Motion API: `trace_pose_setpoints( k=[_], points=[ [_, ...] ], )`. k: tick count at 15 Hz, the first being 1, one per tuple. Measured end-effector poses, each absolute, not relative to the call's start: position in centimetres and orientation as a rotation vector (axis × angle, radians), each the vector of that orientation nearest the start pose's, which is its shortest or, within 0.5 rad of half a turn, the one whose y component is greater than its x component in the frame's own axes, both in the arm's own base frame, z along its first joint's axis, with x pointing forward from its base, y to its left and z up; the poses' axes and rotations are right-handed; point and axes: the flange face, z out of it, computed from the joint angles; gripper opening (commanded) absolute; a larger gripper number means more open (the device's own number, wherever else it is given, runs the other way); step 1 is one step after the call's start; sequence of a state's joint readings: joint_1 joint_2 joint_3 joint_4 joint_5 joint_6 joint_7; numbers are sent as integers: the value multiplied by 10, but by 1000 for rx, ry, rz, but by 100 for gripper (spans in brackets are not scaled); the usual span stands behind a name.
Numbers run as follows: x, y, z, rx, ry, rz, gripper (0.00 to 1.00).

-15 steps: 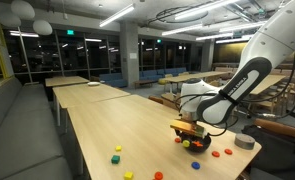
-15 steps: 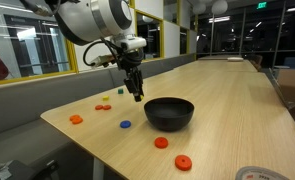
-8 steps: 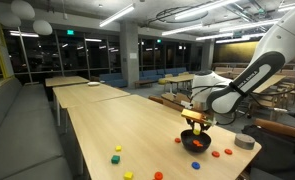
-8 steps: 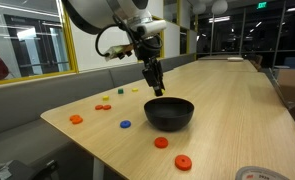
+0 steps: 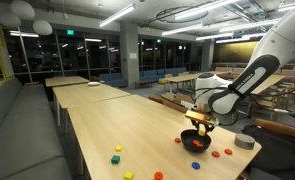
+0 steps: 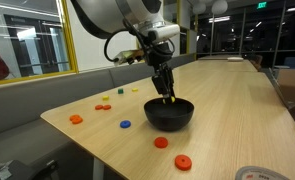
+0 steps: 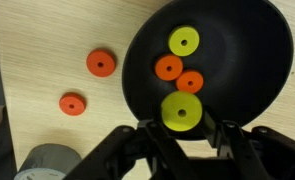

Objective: Pick up some of the objects on the table and put them in the bowl

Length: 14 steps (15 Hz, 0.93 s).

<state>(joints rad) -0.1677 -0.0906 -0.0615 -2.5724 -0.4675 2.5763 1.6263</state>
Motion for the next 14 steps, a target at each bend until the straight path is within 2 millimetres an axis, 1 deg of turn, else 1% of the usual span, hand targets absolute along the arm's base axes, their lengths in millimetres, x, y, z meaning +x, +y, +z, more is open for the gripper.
trace_pose_setpoints(
  k=[3,4,7,10,12,14],
  points=[
    [442,-95,296,-2419,2182,-384,97],
    [443,-94,295,-2420,2180,-382,100],
    [442,-95,291,-2421,2180,-375,100],
    [436,-98,287,-2381,2212,-359,100],
    [425,-99,282,-2330,2251,-342,100],
    [409,-95,275,-2264,2300,-321,100]
  ],
)
